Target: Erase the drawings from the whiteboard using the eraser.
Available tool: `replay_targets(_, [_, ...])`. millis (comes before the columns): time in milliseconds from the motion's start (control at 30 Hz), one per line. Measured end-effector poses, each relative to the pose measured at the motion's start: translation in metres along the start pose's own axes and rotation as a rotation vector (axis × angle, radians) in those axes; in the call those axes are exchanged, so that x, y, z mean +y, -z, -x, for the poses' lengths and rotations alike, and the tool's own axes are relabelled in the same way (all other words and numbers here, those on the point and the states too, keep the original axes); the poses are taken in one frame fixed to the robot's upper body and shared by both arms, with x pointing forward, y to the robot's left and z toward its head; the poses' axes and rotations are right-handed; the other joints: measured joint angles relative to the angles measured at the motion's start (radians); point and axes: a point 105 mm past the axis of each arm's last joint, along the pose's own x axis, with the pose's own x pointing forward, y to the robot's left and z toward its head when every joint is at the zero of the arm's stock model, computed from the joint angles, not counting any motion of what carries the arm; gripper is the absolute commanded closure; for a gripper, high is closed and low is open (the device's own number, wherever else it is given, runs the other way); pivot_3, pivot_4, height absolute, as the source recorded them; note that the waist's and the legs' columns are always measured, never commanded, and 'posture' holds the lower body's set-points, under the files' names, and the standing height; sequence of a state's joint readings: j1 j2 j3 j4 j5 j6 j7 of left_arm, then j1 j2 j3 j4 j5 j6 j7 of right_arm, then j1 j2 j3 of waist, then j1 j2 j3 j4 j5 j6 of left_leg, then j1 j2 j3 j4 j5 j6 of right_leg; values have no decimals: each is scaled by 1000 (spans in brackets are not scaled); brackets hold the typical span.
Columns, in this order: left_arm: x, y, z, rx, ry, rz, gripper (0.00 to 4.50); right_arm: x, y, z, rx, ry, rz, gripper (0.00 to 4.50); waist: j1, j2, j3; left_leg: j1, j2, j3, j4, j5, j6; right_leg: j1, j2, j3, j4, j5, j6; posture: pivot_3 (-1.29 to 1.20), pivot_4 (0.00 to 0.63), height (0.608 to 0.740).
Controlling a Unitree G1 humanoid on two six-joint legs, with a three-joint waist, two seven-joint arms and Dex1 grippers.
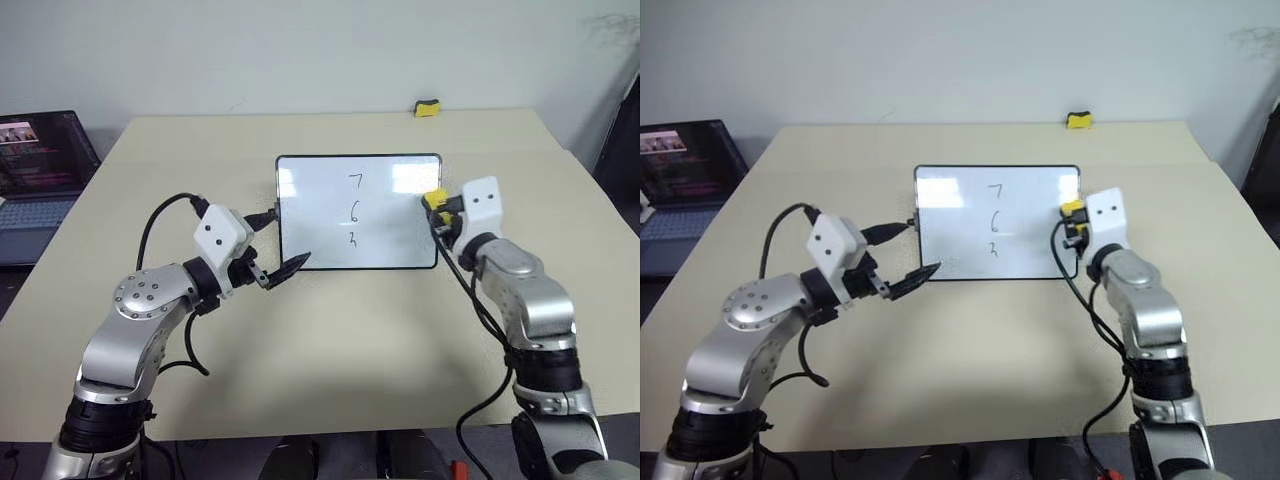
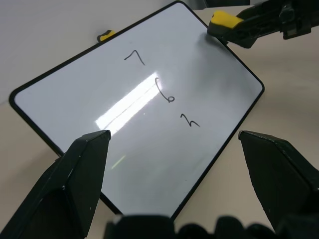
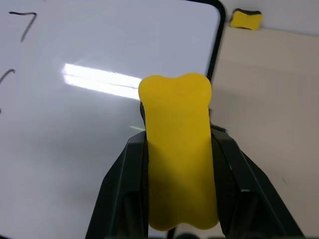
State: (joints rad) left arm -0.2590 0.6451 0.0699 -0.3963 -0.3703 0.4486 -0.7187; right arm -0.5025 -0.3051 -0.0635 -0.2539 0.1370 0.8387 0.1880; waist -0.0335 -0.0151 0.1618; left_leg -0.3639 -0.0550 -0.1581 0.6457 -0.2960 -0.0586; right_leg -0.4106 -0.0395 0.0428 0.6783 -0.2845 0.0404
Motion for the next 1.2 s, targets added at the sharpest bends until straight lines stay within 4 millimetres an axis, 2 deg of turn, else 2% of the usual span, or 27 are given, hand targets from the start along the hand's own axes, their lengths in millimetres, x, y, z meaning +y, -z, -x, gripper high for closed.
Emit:
replay_targets(333, [-32, -3, 4, 5, 262, 62, 0, -23, 33, 41, 213, 155, -108, 3229, 1, 0, 0, 0, 0, 0, 0, 0, 1, 1, 0, 0, 0, 0, 0, 0, 150, 740])
replay_targets(500, [-41, -6, -2, -2, 323, 53, 0, -22, 67, 57, 367, 203, -209, 3229, 2, 0, 0, 0, 0, 0, 0, 0, 1, 1, 0, 0, 0, 0, 0, 0, 150, 740])
replay_targets(567, [-41, -9, -4, -12, 338, 40, 0, -21, 90, 63, 446, 218, -245, 3229, 2, 0, 0, 0, 0, 0, 0, 0, 1, 1, 0, 0, 0, 0, 0, 0, 150, 740])
replay_targets(833, [-40, -11, -6, -17, 344, 35, 0, -29, 95, 62, 440, 237, -249, 3229, 1, -1, -1, 4, 0, 0, 1, -1, 1, 5, 1, -1, 0, 0, 0, 0, 150, 740])
replay_targets(1133, [-41, -11, -5, -15, 344, 36, 0, -29, 94, 60, 443, 231, -250, 162, 1, -1, -1, 4, 0, -1, 1, -1, 1, 5, 1, -1, 0, 0, 0, 0, 150, 740])
replay_targets(1200, [-41, -11, -5, -14, 343, 37, 0, -29, 93, 59, 447, 232, -251, 31, 1, -1, -1, 4, 0, -1, 1, -1, 1, 5, 1, -1, 0, 0, 0, 0, 150, 740])
